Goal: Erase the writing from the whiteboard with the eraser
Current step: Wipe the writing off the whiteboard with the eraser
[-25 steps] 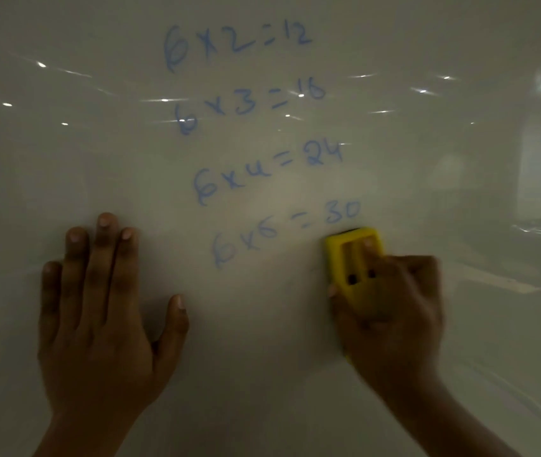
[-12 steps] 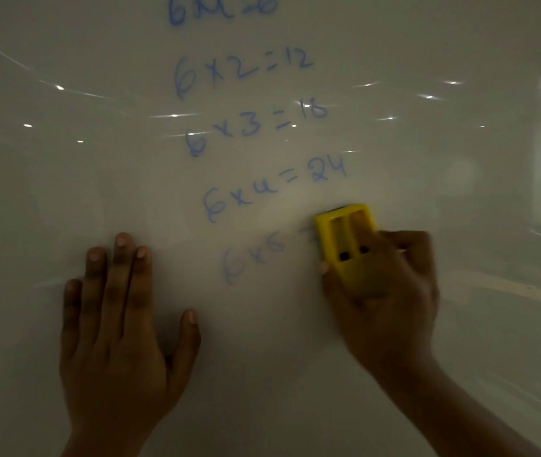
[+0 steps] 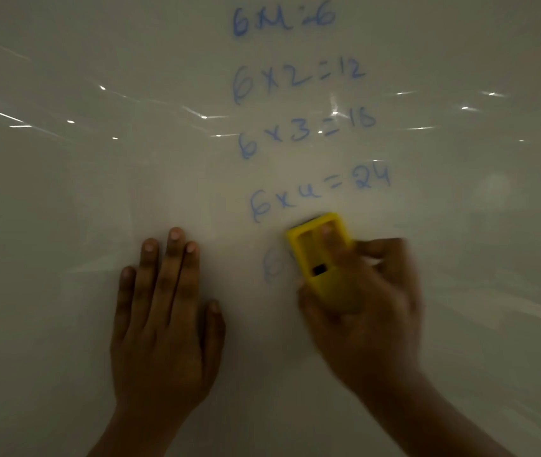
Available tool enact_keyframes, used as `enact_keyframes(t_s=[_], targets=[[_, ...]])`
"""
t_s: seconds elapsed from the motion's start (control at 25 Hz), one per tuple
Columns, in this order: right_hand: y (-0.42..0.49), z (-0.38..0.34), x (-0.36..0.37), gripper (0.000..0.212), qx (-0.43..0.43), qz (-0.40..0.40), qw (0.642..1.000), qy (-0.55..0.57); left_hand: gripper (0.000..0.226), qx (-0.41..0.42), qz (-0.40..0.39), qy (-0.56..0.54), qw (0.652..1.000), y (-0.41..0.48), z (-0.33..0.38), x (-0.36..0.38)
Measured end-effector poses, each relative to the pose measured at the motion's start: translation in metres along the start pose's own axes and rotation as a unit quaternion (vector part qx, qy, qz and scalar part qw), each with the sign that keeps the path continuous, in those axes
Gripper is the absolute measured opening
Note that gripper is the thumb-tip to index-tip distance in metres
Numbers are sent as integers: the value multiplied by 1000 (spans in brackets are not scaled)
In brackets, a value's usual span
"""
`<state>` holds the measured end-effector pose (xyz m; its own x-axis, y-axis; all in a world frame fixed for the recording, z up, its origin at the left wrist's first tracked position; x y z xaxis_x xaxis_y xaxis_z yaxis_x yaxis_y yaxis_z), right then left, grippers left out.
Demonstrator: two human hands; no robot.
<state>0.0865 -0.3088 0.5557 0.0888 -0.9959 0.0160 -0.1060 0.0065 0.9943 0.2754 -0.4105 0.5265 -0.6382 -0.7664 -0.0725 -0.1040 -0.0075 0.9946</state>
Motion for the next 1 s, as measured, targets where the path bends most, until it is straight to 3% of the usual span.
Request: enact_keyframes(t_s=[0.12, 0.36, 0.56, 0.64, 0.76, 0.84, 0.88, 1.0], targets=[[-22, -41, 19, 51, -129, -84, 988, -6, 58, 9, -1, -6, 1000, 0, -2, 0], [-6, -10, 0, 55, -35, -7, 999, -13, 57, 0, -9, -16, 1000, 2, -1, 0], [-18, -36, 15, 52, -149, -69, 986, -14, 57, 9, -3, -17, 1000, -1, -3, 0], [-10, 11, -8, 52, -93, -29, 994, -46, 57, 9, 4, -20, 1000, 0, -3, 0], [13, 97, -50, 47, 134, 70, 987, -45, 57, 5, 9, -9, 1000, 0, -2, 2], [18, 103, -55, 48, 196, 98, 975, -29, 58, 4, 10, -8, 1000, 0, -1, 4], [16, 86, -47, 47, 164, 78, 983, -25, 58, 1, 12, -7, 1000, -1, -1, 4], [-11, 18, -11, 55, -46, -25, 998, -43, 57, -3, 12, -1, 1000, 1, -2, 2]])
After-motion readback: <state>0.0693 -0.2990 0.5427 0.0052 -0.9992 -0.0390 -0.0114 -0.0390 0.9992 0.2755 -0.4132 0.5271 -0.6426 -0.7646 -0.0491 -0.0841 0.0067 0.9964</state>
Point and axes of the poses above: each hand's wrist, its own y-axis towards the middle knuckle, its own x-axis out of the palm, z = x × y, the point moved 6 cm from there along y, towards the middle knuckle, and after that the axes turned 7 degrees about -y, right-handed, at the moved point
